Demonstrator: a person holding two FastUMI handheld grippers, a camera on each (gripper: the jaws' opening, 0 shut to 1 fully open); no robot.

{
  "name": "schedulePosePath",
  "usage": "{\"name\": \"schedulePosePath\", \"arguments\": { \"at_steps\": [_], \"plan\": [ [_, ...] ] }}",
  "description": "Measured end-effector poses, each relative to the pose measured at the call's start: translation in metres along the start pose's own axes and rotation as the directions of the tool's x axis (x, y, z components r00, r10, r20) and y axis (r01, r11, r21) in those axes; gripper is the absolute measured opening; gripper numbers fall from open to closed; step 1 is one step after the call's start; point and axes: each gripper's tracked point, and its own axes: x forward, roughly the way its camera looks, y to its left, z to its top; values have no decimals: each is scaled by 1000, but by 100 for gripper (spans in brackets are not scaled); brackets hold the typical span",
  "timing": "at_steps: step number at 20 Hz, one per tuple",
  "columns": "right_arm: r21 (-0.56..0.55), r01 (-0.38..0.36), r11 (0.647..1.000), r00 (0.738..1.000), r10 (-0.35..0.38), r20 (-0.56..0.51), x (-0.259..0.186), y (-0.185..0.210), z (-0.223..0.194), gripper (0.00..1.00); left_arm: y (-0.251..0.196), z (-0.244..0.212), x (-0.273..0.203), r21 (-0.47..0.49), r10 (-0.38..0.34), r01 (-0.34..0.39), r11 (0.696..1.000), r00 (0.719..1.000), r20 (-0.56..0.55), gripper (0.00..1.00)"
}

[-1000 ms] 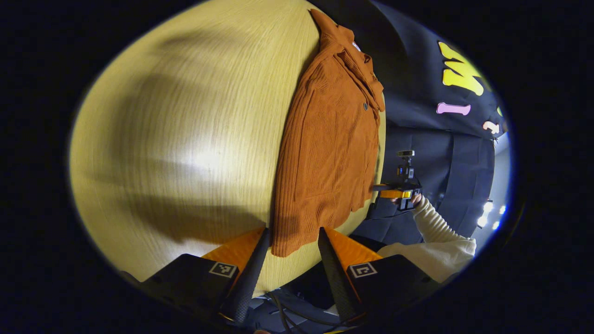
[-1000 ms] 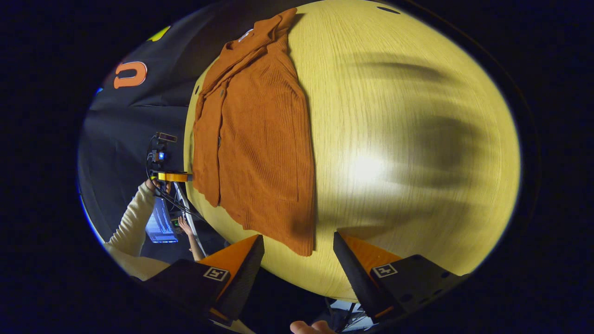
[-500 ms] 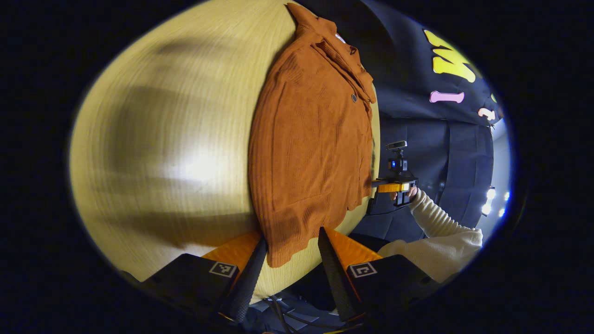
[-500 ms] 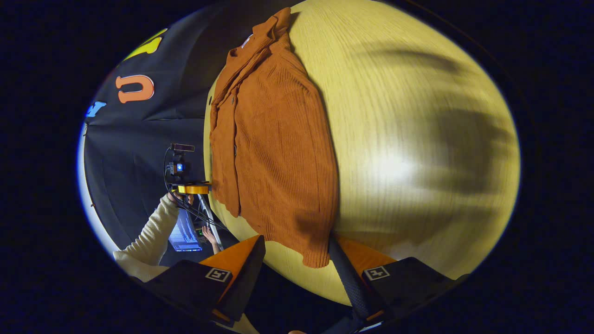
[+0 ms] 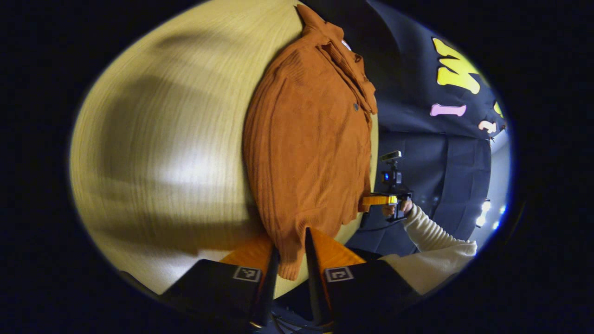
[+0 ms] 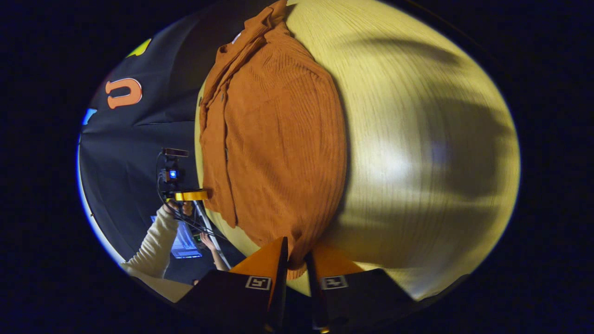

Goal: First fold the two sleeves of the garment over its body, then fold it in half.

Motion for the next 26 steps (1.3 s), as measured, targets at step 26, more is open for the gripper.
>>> {"name": "schedulePosePath", "arguments": {
  "at_steps": [26],
  "plan": [
    [-351, -39, 936, 825, 228, 518, -182, 221, 186, 0, -211, 233, -103, 284, 136, -363, 887, 795, 591, 3]
  ]
}}
